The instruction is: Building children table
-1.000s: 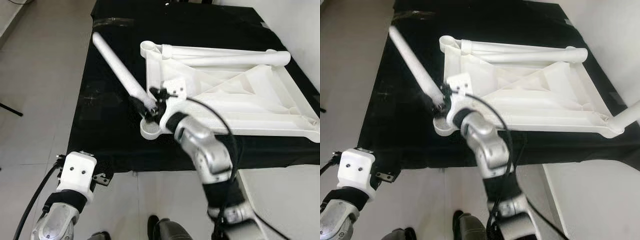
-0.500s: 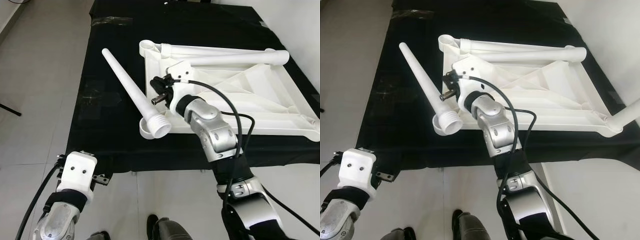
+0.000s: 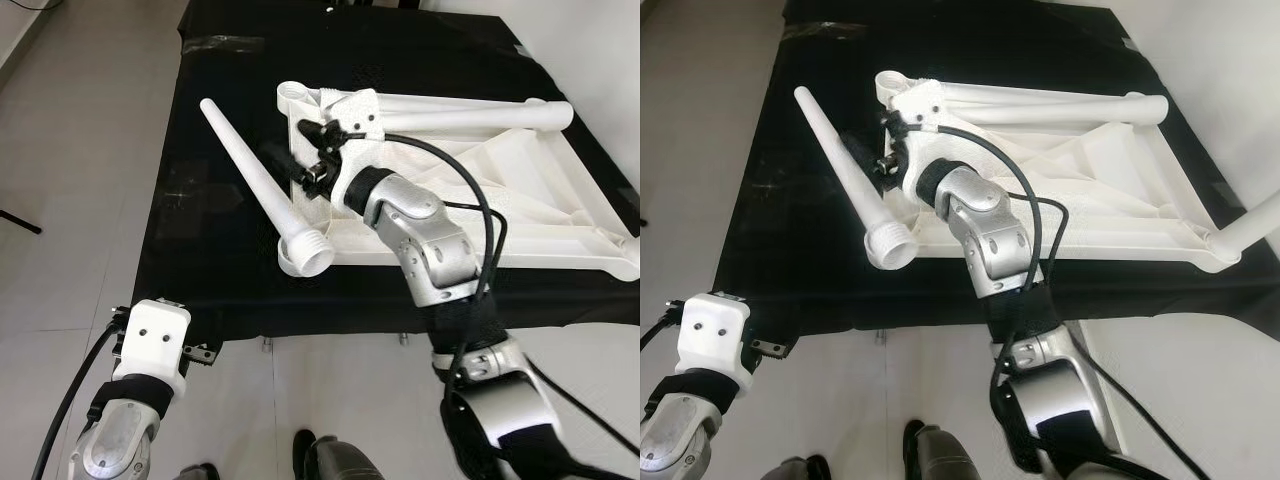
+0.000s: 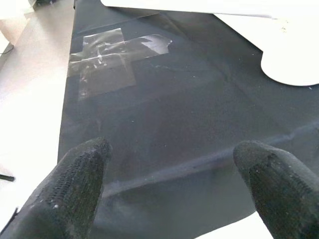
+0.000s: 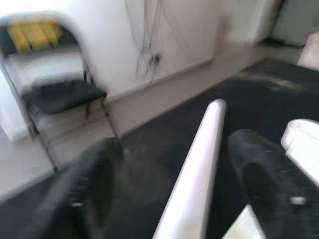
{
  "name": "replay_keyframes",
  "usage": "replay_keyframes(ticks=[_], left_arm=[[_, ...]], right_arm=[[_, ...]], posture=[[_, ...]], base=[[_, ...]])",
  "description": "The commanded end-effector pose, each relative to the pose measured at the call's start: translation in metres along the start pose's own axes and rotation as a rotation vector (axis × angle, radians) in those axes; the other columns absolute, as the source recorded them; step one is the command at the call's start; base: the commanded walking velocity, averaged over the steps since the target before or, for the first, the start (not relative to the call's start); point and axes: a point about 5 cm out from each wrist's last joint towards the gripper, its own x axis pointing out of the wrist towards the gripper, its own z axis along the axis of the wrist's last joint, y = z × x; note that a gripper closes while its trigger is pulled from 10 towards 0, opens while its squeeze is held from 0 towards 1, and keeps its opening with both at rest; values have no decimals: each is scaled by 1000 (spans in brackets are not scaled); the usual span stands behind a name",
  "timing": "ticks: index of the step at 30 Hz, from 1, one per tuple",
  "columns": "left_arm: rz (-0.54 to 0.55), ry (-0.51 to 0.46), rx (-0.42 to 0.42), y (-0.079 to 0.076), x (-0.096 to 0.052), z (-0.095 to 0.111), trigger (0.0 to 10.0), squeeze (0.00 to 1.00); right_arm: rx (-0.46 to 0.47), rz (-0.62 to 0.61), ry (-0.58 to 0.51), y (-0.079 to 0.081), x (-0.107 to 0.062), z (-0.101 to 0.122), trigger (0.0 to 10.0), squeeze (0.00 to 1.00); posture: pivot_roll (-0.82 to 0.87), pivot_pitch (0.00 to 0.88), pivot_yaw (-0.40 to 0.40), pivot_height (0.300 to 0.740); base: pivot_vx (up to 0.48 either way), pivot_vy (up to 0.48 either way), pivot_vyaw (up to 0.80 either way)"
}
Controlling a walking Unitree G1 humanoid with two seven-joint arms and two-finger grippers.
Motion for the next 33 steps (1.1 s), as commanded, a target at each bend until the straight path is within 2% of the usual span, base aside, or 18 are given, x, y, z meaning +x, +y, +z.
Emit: replay_keyframes(ticks=[1, 4, 6, 10, 12, 13, 15, 16, 17, 20, 23, 28, 29, 31, 32, 33], left_arm=[[0, 12, -6, -2, -2, -4, 10000, 0], [2, 11, -6, -3, -1, -4, 10000, 0], [2, 11, -6, -3, 0, -5, 10000, 0], [2, 10, -6, -3, 0, -5, 10000, 0], [1, 10, -5, -3, 1, -5, 10000, 0], [0, 9, -3, -4, 2, -6, 10000, 0], [0, 9, -3, -4, 2, -6, 10000, 0], [0, 7, -2, -4, 3, -6, 10000, 0], [1, 6, -1, -5, 4, -6, 10000, 0], [2, 5, -1, -5, 4, -7, 10000, 0], [8, -3, -1, -5, 7, -7, 10000, 0], [11, -8, -1, -6, 8, -7, 10000, 0], [12, -10, -1, -6, 8, -6, 10000, 0], [12, -10, -1, -6, 8, -6, 10000, 0], [13, -12, -1, -6, 8, -6, 10000, 0], [14, -14, -1, -6, 9, -7, 10000, 0]], right_arm=[[-28, 44, 114, 14, 0, -13, 10000, 1000], [-25, -6, 189, 16, 1, -21, 10000, 1000], [3, -62, 223, 19, 9, -23, 10000, 1000], [5, -82, 240, 20, 12, -23, 10000, 1000], [16, -116, 265, 21, 17, -23, 10000, 992], [41, -138, 311, 22, 20, -26, 10000, 992], [41, -138, 311, 22, 20, -26, 10000, 992], [30, -153, 384, 23, 21, -29, 10000, 0], [16, -162, 449, 23, 21, -33, 10000, 0], [1, -165, 493, 24, 19, -34, 10000, 0], [-103, -163, 609, 24, 13, -43, 10000, 0], [-158, -172, 659, 23, 10, -49, 9804, 0], [-171, -169, 673, 22, 9, -50, 3373, 0], [-171, -169, 673, 22, 9, -50, 3373, 0], [-182, -175, 691, 21, 8, -51, 0, 0], [-203, -177, 705, 19, 7, -51, 0, 0]], posture=[[-193, 212, -152, 740], [-197, 210, -152, 740], [-203, 206, -155, 740], [-203, 206, -155, 740], [-206, 198, -156, 740], [-208, 191, -161, 740], [-208, 191, -161, 740], [-210, 191, -162, 740], [-215, 187, -167, 740], [-215, 187, -167, 740], [-227, 188, -178, 740], [-227, 187, -175, 740], [-229, 182, -178, 740], [-229, 182, -178, 740], [-229, 182, -178, 740], [-235, 181, -179, 740]], base=[[0, 0, 0], [0, 0, 0], [0, 0, 0], [0, 0, 0], [0, 0, 0], [0, 0, 0], [0, 0, 0], [0, 0, 0], [0, 0, 0], [0, 0, 0], [0, 0, 0], [0, 0, 0], [0, 0, 0], [0, 0, 0], [0, 0, 0], [0, 0, 0]])
